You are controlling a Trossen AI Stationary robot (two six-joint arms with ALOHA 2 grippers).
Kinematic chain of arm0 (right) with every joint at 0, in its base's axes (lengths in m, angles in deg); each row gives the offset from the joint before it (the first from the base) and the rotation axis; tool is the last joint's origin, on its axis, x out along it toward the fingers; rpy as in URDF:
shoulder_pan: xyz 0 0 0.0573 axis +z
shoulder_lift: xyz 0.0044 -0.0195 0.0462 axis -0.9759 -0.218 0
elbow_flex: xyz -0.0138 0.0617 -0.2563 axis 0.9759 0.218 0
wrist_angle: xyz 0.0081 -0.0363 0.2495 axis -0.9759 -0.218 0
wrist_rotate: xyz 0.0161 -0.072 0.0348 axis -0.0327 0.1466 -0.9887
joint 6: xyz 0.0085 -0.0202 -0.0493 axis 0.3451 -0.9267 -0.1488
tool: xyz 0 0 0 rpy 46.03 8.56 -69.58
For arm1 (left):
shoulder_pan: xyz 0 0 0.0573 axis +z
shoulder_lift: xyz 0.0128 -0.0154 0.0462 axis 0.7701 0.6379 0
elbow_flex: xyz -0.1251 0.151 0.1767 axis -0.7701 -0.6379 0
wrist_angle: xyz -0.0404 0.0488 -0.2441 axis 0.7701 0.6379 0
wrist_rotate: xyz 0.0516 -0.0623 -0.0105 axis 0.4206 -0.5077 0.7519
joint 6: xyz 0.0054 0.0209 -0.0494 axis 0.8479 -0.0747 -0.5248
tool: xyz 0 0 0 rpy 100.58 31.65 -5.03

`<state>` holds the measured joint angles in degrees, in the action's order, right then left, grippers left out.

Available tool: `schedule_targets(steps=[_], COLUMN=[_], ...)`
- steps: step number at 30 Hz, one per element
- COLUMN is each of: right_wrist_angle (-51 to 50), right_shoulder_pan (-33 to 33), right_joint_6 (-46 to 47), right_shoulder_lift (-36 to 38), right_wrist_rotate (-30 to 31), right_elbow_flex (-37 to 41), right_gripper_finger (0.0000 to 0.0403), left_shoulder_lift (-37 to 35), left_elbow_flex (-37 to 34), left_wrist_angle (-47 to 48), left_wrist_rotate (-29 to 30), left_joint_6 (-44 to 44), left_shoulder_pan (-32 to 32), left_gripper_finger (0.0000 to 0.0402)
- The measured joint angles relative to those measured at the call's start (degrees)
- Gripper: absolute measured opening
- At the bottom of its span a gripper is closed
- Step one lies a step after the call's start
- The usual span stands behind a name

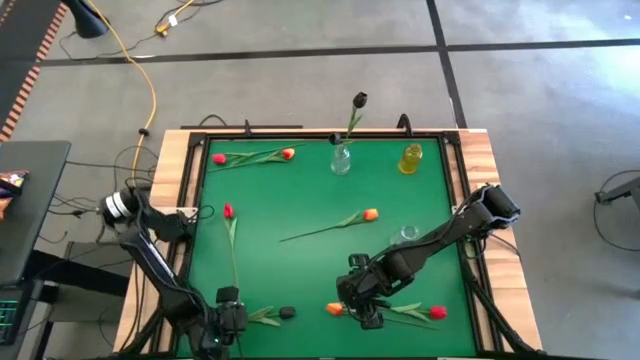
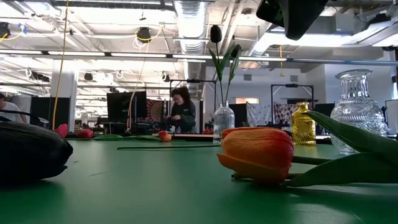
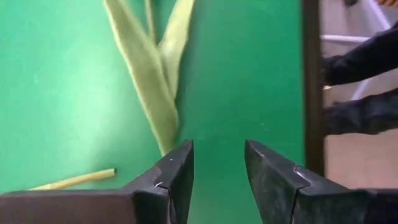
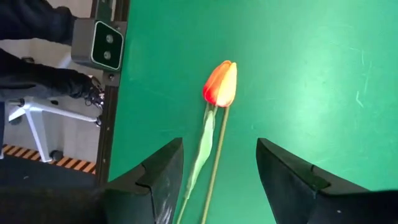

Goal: Sort flowers into vase by color
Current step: Put the black flower into the top transparent vase

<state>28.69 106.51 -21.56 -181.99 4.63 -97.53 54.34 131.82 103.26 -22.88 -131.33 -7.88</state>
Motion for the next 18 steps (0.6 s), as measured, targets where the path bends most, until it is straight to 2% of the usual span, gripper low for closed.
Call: schedule_targets(steps=[5,9,13,18], right_wrist_angle=[-0.28,-0.27,-0.29,-0.31], right_shoulder_pan=[0.07,0.07,0.07,-0.27], right_joint_6=[0.03,0.17,0.17,0.15], right_shoulder_lift=[0.0,0.02,0.02,0.02], right_wrist_rotate=[-0.02,-0.07,-0.15,-0.16], right_elbow_flex=[0.02,0.02,0.02,0.02], right_gripper_finger=[0.0228,0.0228,0.0228,0.0228], left_shoulder_lift=[2.39,1.05,-0.87,-1.14], left_elbow_flex=[-0.02,-0.02,0.04,0.01], left_wrist_angle=[1.66,1.84,1.94,6.79], left_wrist_rotate=[1.63,4.59,3.8,5.42], left_joint_6=[-2.55,-1.79,0.21,-1.06], left_shoulder_pan=[-0.74,-1.2,-1.79,-3.0], left_gripper_finger=[0.0144,0.0149,0.015,0.015])
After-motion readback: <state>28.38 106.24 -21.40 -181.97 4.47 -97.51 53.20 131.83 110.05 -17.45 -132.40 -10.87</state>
